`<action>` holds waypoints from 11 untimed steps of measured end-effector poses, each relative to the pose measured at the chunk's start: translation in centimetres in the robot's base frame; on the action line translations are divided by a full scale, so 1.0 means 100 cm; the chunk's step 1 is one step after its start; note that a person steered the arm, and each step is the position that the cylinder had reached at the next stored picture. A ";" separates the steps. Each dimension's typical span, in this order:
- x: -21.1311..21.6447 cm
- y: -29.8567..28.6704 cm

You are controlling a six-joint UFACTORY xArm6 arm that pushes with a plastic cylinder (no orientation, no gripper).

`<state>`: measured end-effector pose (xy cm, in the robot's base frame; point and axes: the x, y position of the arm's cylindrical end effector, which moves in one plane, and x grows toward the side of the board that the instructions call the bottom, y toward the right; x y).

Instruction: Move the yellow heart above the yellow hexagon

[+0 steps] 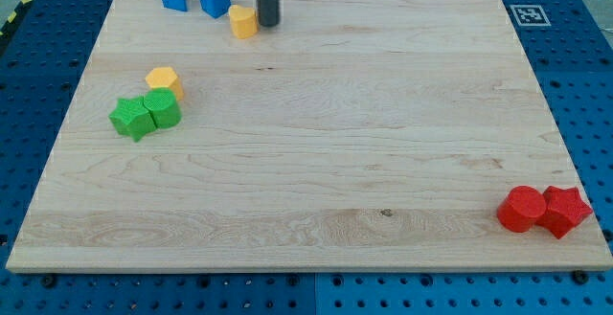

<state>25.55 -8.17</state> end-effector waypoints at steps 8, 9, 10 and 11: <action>0.071 -0.080; 0.073 -0.083; 0.084 -0.093; 0.081 -0.103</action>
